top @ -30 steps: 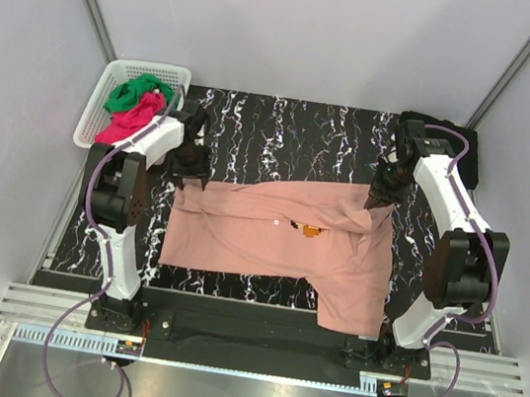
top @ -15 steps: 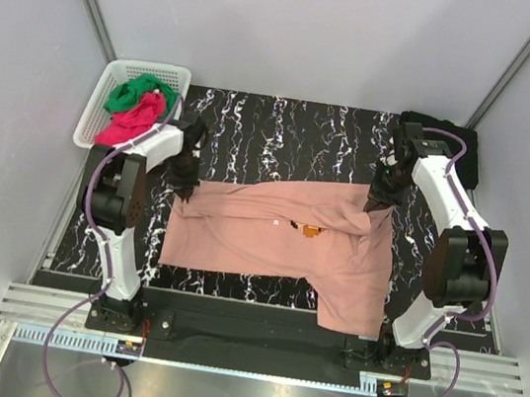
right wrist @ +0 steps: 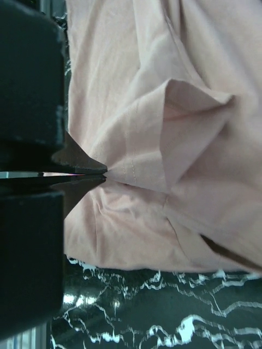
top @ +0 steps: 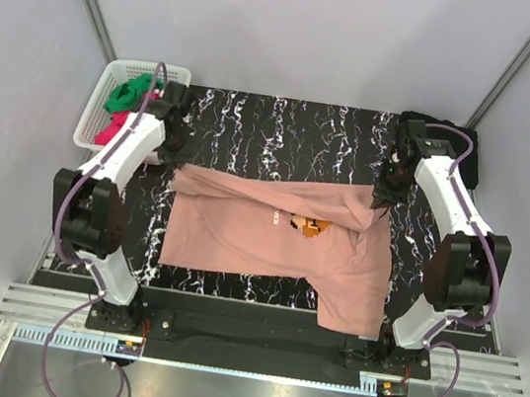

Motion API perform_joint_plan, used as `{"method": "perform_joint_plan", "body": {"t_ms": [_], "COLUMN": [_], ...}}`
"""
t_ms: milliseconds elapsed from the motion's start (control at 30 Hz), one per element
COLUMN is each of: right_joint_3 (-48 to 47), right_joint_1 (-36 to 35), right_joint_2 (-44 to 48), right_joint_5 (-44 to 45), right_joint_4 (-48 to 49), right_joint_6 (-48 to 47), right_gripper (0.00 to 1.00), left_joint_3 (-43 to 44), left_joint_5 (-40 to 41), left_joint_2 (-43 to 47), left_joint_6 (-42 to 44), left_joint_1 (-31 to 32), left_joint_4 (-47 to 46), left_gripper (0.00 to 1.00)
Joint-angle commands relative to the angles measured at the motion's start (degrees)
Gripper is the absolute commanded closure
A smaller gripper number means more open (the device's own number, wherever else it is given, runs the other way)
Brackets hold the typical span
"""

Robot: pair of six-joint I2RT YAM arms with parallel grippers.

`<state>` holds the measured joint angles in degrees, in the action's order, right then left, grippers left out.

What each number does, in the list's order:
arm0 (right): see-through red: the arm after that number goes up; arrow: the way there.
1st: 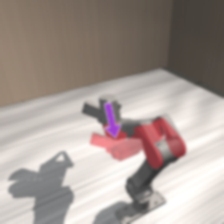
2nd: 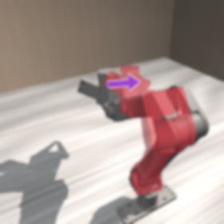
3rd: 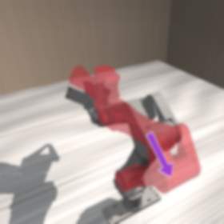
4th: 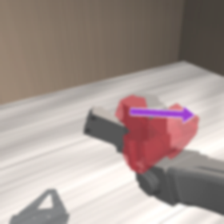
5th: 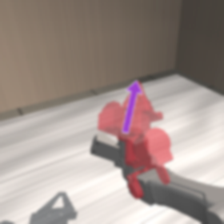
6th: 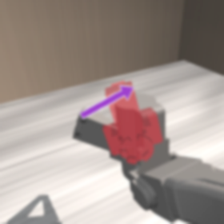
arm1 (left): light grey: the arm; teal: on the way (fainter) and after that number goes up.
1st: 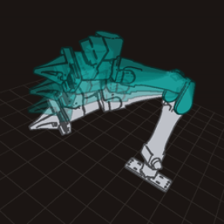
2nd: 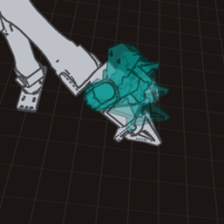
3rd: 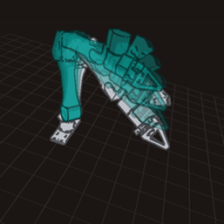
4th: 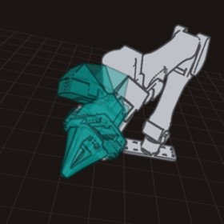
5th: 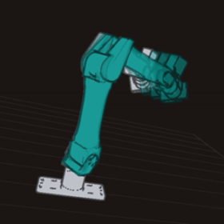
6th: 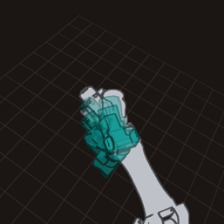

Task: Fold and stack the t-shirts
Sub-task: Fold the tshirt

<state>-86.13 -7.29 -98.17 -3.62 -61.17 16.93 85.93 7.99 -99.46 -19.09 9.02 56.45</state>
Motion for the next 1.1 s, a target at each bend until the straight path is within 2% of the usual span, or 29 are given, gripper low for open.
{"method": "perform_joint_plan", "body": {"t_ms": [0, 300, 533, 800, 1067], "right_joint_3": [-4.13, -12.04, -12.92, -12.49, -18.28], "right_joint_1": [-0.27, 0.43, 1.58, 3.51, 3.86], "right_joint_2": [4.48, 8.69, 11.07, 12.56, 7.74], "right_joint_5": [5.98, 11.87, 13.46, 14.69, 14.34], "right_joint_4": [0.44, -1.67, -2.03, -1.76, -2.2], "right_joint_6": [0.82, 1.09, 1.09, 1.09, 0.74], "right_gripper": [1.0, 1.0, 1.0, 1.0, 1.0], "left_joint_3": [4.33, 4.42, 3.81, 4.07, 9.51], "left_joint_5": [4.05, 3.61, 1.86, 3.53, 1.33], "left_joint_2": [5.05, 9.98, 11.57, 7.8, 2.0], "left_joint_6": [-0.24, 1.77, 3.54, 4.06, 4.68], "left_joint_1": [-1.63, -3.13, -3.13, -4.7, -5.06], "left_joint_4": [2.44, 4.2, 4.64, 4.64, 4.81], "left_gripper": [1.0, 1.0, 1.0, 1.0, 1.0]}}
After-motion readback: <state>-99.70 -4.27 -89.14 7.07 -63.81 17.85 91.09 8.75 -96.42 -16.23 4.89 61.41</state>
